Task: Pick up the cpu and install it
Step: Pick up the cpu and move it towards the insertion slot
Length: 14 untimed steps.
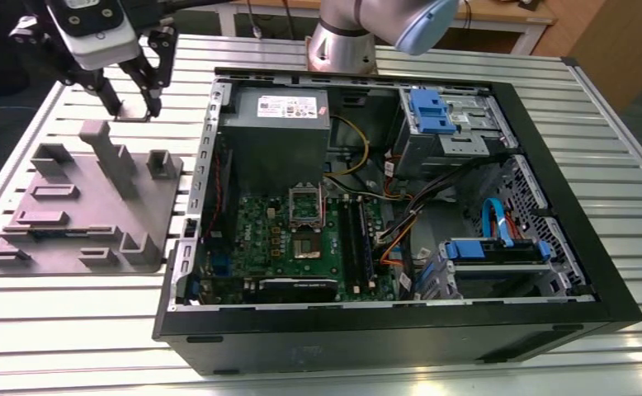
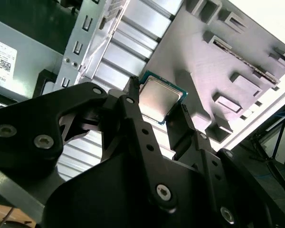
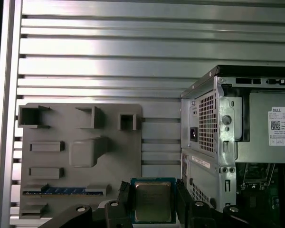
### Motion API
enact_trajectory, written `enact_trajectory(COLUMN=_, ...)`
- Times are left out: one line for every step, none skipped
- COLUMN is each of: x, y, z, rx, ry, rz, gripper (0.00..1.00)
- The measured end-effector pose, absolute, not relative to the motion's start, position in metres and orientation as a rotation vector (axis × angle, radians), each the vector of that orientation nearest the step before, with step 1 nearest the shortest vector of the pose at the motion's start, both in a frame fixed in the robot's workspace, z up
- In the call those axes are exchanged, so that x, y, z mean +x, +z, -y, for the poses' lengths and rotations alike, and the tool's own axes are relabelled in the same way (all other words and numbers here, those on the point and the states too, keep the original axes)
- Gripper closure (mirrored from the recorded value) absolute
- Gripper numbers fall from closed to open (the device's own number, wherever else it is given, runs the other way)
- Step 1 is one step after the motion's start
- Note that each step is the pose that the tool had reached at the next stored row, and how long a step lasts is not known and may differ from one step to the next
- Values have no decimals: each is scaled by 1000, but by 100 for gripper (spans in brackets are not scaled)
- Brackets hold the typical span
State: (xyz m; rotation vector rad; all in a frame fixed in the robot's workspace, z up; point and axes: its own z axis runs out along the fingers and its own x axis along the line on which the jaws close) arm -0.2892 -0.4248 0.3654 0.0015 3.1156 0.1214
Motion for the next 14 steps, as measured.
enact_trajectory(x=-287, y=365, z=425, rx=1, ry=121, rz=-3116, gripper=53)
enact_trajectory(x=-284, y=365, z=425, rx=2, ry=121, rz=-3116, gripper=53)
enact_trajectory(x=-282, y=365, z=425, rx=2, ry=122, rz=-3116, gripper=53)
enact_trajectory(x=-280, y=365, z=425, rx=2, ry=122, rz=-3116, gripper=53)
enact_trajectory(x=-278, y=365, z=425, rx=1, ry=122, rz=-3116, gripper=53)
enact_trajectory(x=-276, y=365, z=425, rx=1, ry=122, rz=-3116, gripper=53)
enact_trajectory(x=-273, y=365, z=425, rx=1, ry=122, rz=-3115, gripper=53)
enact_trajectory(x=-271, y=365, z=425, rx=1, ry=122, rz=-3115, gripper=53)
enact_trajectory(x=-269, y=365, z=425, rx=1, ry=122, rz=-3115, gripper=53)
enact_trajectory(x=-267, y=365, z=425, rx=1, ry=121, rz=-3116, gripper=53)
enact_trajectory(x=-265, y=365, z=425, rx=2, ry=121, rz=-3116, gripper=53)
enact_trajectory(x=-262, y=365, z=425, rx=2, ry=121, rz=-3116, gripper=53)
enact_trajectory(x=-260, y=365, z=425, rx=2, ry=121, rz=-3116, gripper=53)
enact_trajectory(x=-258, y=365, z=425, rx=1, ry=122, rz=-3116, gripper=53)
